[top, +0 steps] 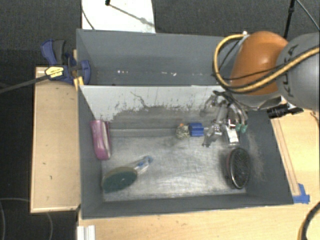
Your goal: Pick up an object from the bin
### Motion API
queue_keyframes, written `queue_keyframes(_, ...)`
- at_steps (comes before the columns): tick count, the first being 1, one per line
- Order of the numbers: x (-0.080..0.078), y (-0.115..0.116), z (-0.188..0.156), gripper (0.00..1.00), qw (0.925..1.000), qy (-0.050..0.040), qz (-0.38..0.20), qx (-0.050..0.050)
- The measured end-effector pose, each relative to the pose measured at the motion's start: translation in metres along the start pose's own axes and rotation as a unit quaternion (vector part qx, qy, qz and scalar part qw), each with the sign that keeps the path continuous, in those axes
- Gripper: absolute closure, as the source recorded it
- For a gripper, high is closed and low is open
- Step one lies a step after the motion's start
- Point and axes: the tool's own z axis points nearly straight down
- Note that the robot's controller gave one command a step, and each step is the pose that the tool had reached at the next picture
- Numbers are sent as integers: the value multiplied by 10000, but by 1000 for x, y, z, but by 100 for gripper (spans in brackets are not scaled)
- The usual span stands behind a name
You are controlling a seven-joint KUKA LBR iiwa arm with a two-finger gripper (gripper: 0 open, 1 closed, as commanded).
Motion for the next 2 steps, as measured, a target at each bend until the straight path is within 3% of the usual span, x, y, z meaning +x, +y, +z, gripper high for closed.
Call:
queue_keyframes(1,-1,-25,80,0,9971,-137,-750,-6)
queue_keyframes(2,-1,6,80,0,9999,-109,-117,3)
